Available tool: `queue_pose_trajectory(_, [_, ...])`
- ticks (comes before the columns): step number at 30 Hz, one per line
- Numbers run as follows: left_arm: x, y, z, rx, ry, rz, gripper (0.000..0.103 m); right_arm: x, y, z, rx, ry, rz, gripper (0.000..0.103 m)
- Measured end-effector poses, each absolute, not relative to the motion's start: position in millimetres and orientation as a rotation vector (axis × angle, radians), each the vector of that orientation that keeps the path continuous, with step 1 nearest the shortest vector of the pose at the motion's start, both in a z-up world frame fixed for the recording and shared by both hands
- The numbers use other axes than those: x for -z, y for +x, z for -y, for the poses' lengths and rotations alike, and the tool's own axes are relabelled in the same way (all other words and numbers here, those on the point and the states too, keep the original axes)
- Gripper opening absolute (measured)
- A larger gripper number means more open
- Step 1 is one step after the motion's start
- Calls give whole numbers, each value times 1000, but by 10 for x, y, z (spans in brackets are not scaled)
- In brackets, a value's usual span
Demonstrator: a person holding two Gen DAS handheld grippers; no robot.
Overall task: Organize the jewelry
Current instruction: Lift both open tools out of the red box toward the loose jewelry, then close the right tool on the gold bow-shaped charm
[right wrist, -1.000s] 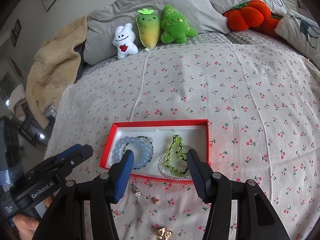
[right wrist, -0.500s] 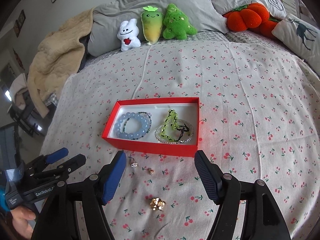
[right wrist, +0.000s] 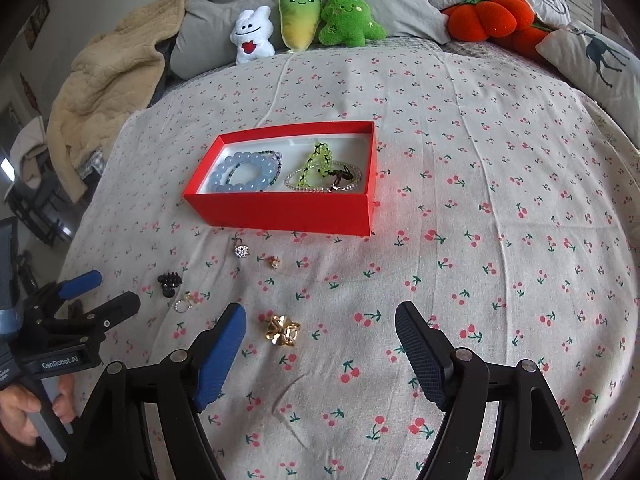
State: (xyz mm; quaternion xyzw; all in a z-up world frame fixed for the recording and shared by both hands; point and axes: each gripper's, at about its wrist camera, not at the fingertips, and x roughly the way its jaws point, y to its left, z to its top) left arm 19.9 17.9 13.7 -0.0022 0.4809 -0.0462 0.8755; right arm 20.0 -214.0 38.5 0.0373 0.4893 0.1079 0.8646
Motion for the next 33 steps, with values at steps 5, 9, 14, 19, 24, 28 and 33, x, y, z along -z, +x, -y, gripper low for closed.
queue_pose_trajectory(5, [18, 70, -184, 107, 47, -1029, 101, -197, 59, 2156, -223, 14, -1061, 79])
queue_pose_trajectory(9, [170, -7, -172, 113, 91, -1055, 101, -27, -39, 2144, -225, -33, -1093, 79])
queue_pose_trajectory(14, [313, -54, -167, 118, 127, -1054, 102, 122, -99, 2077, -231, -95, -1107, 82])
queue_pose_trajectory(19, [363, -83, -170, 134, 131, -1008, 103, 129, -56, 1989, -246, -107, -1093, 83])
queue_pose_trajectory(24, [374, -52, -188, 147, 120, -1014, 103, 141, 35, 1855, -272, -128, -1067, 83])
queue_pose_trajectory(28, [354, -24, -209, 160, 113, -1023, 103, 150, 113, 1746, -299, -126, -1050, 83])
queue_pose_trajectory(33, [330, -38, -223, 163, 100, -1015, 103, 147, 229, 1595, -321, -137, -1049, 66])
